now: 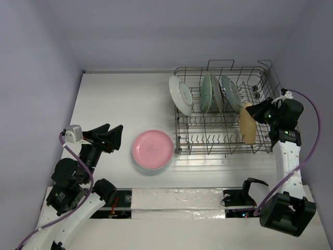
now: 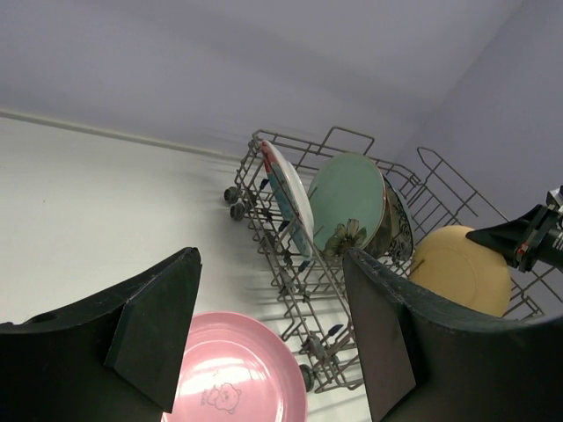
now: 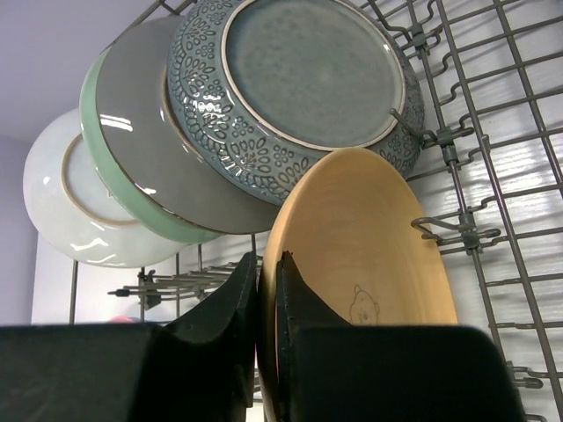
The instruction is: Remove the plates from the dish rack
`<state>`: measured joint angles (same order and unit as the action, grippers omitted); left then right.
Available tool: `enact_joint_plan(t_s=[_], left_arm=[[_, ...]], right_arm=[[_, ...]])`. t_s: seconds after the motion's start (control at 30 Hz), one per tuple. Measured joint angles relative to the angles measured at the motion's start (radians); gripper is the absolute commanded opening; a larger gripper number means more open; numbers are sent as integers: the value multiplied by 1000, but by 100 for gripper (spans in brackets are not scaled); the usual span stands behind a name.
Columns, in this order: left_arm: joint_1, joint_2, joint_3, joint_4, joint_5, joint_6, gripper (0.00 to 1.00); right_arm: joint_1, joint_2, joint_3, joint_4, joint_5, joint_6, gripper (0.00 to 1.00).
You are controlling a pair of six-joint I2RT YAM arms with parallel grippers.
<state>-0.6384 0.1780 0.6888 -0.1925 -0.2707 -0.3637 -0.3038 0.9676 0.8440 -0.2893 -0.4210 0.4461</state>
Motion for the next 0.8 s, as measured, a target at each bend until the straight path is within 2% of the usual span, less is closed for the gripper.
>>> enact_joint_plan(t_s=[0.47, 0.8], left_arm=[[30, 47, 0, 0, 7, 0, 62], [64, 82, 0, 1, 22, 0, 62]], right_arm=[[-3, 48, 82, -46, -45, 14, 0], [-4, 9, 158, -174, -51, 32, 0]])
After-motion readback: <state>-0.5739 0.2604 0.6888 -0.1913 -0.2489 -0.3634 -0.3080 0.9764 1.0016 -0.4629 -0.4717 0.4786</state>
